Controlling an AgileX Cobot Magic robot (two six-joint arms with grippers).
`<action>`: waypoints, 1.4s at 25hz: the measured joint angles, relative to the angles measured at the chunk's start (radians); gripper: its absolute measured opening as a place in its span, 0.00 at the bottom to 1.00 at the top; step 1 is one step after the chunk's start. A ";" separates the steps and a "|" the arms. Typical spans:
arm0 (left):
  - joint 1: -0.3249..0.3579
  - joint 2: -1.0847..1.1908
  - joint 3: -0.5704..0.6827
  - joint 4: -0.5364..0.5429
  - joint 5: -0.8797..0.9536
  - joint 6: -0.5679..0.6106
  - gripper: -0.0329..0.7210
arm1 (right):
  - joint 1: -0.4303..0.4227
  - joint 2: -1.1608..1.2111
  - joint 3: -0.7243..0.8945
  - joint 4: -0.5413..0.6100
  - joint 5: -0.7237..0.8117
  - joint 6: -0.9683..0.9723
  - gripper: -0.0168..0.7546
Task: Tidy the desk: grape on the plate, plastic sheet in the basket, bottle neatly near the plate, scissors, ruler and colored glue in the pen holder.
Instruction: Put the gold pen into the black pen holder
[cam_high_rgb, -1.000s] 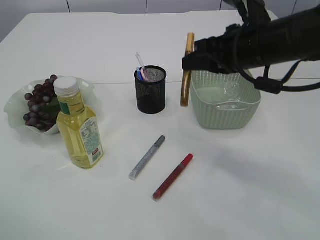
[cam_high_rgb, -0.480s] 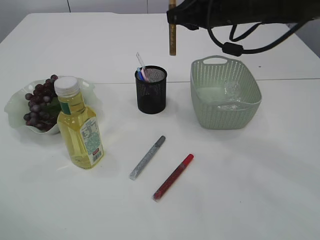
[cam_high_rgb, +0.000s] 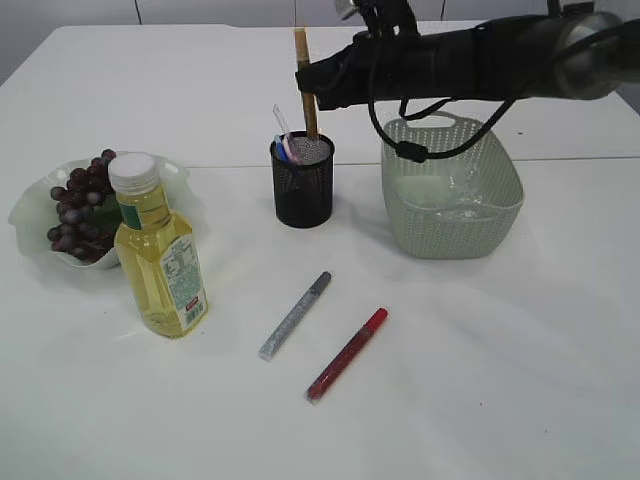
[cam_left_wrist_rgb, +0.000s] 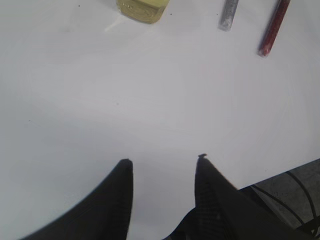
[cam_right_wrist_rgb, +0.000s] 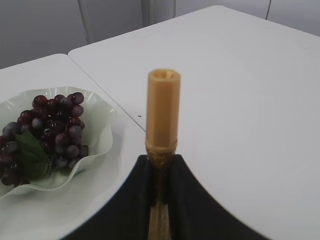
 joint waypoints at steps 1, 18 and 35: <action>0.000 0.000 0.000 0.000 0.002 0.000 0.45 | 0.000 0.010 0.000 0.025 0.006 -0.041 0.08; 0.000 0.000 0.000 0.000 -0.016 0.000 0.45 | 0.000 0.084 -0.003 0.177 0.010 -0.184 0.29; 0.000 0.000 0.000 0.000 -0.024 0.000 0.45 | -0.004 -0.096 -0.004 -0.395 -0.047 0.673 0.43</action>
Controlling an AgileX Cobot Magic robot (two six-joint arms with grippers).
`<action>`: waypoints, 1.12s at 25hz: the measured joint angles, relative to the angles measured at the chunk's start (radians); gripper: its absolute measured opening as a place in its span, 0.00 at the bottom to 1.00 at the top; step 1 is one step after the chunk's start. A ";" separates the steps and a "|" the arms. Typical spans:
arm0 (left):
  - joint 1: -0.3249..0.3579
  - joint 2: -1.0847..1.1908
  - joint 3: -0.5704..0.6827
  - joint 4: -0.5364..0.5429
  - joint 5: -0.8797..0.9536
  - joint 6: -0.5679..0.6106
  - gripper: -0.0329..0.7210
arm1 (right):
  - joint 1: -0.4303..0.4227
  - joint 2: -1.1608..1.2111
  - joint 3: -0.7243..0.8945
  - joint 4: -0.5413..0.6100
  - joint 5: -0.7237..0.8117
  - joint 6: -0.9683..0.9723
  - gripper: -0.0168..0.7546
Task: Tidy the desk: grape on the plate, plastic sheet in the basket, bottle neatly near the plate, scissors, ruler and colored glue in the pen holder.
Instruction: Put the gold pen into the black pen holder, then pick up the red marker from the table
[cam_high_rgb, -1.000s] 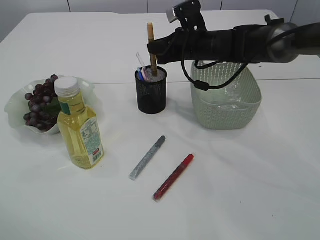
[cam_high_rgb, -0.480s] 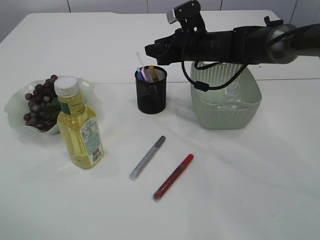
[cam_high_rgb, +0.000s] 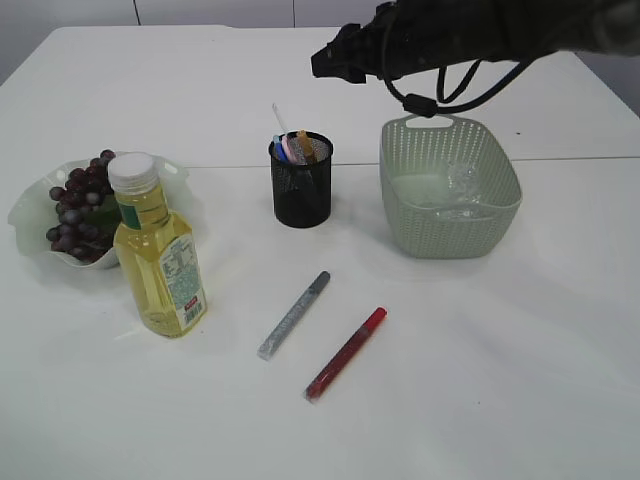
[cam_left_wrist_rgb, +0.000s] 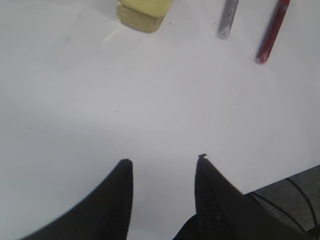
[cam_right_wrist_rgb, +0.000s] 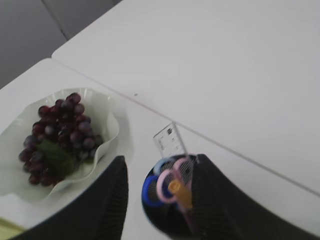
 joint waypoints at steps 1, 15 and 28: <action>0.000 0.000 0.000 0.000 0.000 0.000 0.45 | 0.000 -0.022 0.000 -0.082 0.027 0.093 0.43; 0.000 0.000 0.000 0.004 0.000 0.000 0.45 | 0.058 -0.264 0.060 -0.792 0.491 0.865 0.43; 0.000 0.000 0.000 0.040 -0.002 0.000 0.45 | 0.269 -0.297 0.465 -0.939 0.355 1.270 0.43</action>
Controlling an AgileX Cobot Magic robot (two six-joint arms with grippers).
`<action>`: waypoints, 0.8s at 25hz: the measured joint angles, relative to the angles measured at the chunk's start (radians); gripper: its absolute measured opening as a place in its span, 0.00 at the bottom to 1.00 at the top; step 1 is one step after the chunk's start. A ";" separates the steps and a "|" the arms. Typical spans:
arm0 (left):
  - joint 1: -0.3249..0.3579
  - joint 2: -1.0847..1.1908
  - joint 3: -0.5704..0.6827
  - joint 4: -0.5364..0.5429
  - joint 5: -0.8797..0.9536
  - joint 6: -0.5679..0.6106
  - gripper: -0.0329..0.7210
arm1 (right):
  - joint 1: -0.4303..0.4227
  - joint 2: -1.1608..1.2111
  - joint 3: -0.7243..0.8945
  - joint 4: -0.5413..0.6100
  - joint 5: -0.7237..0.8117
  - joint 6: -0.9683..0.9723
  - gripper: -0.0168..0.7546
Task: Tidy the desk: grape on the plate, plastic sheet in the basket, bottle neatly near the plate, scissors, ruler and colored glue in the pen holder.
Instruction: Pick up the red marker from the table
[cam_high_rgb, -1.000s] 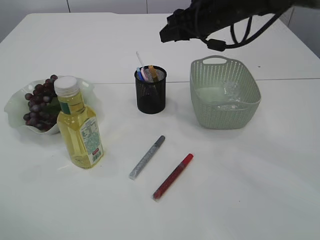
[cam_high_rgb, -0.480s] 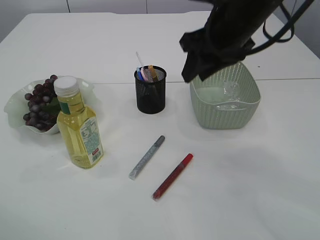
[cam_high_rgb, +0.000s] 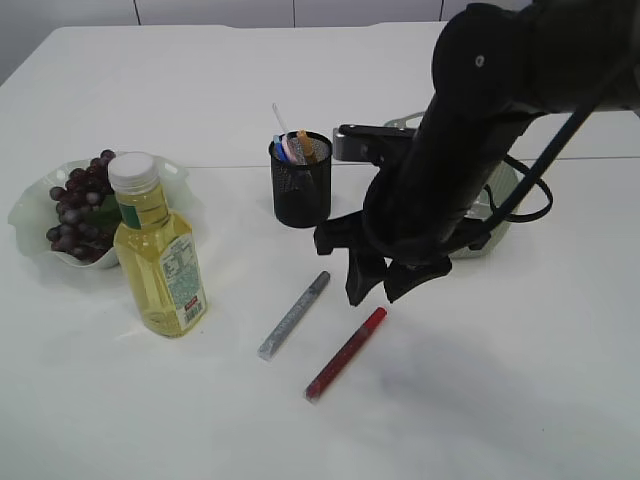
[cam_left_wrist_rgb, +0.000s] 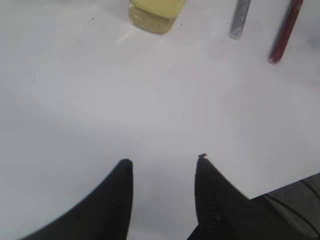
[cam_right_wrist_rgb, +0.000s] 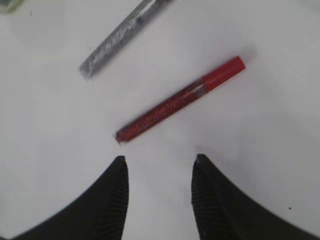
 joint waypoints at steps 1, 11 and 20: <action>0.000 0.000 0.000 0.000 -0.001 0.000 0.45 | 0.000 0.000 0.004 0.000 -0.025 0.054 0.43; 0.000 0.000 0.000 0.000 -0.037 0.000 0.45 | 0.000 0.086 0.004 -0.011 -0.141 0.688 0.43; 0.000 0.000 0.000 0.031 -0.041 0.000 0.45 | 0.000 0.208 -0.113 -0.060 -0.052 0.894 0.43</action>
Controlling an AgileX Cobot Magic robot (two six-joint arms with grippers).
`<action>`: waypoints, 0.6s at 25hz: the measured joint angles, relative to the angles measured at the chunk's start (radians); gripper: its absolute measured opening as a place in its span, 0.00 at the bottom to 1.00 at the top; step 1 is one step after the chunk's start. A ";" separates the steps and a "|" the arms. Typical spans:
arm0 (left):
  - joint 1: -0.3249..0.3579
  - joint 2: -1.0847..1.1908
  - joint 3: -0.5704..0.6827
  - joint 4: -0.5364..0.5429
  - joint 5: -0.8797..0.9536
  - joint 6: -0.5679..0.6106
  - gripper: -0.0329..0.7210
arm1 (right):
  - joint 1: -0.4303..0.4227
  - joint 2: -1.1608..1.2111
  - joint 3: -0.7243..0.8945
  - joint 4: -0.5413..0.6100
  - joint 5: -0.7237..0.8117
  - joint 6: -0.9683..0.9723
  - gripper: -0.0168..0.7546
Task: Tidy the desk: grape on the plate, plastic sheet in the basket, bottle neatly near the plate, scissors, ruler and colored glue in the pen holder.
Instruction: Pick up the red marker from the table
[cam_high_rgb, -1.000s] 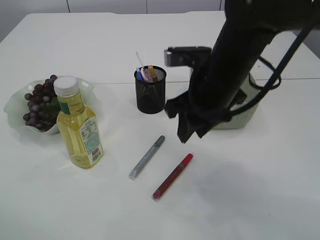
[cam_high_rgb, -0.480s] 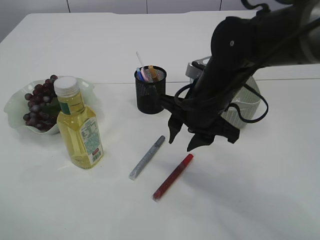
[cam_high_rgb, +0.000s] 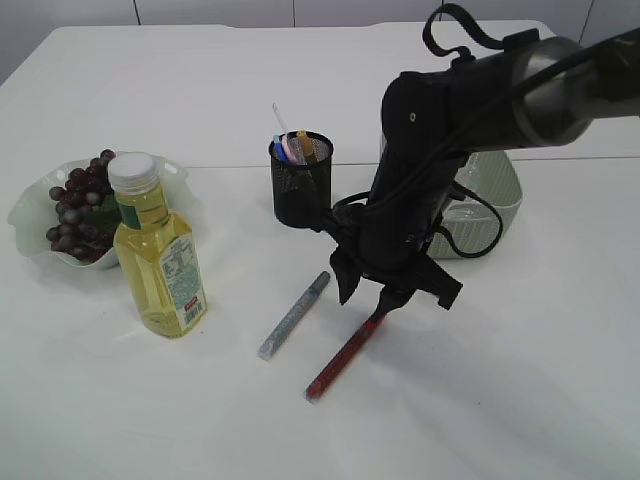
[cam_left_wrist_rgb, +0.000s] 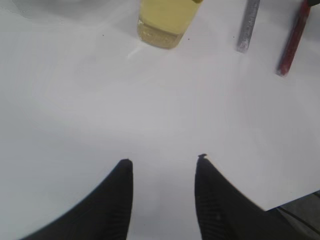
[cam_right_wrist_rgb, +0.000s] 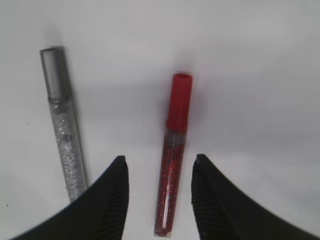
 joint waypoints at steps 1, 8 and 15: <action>0.000 0.000 0.000 0.004 0.000 0.000 0.45 | 0.000 0.007 -0.015 -0.018 0.024 0.022 0.43; 0.000 0.000 0.000 0.010 0.000 0.000 0.45 | 0.000 0.044 -0.044 -0.046 0.079 0.067 0.43; 0.000 0.000 0.000 0.010 0.000 0.000 0.45 | 0.000 0.065 -0.044 -0.028 0.073 0.067 0.43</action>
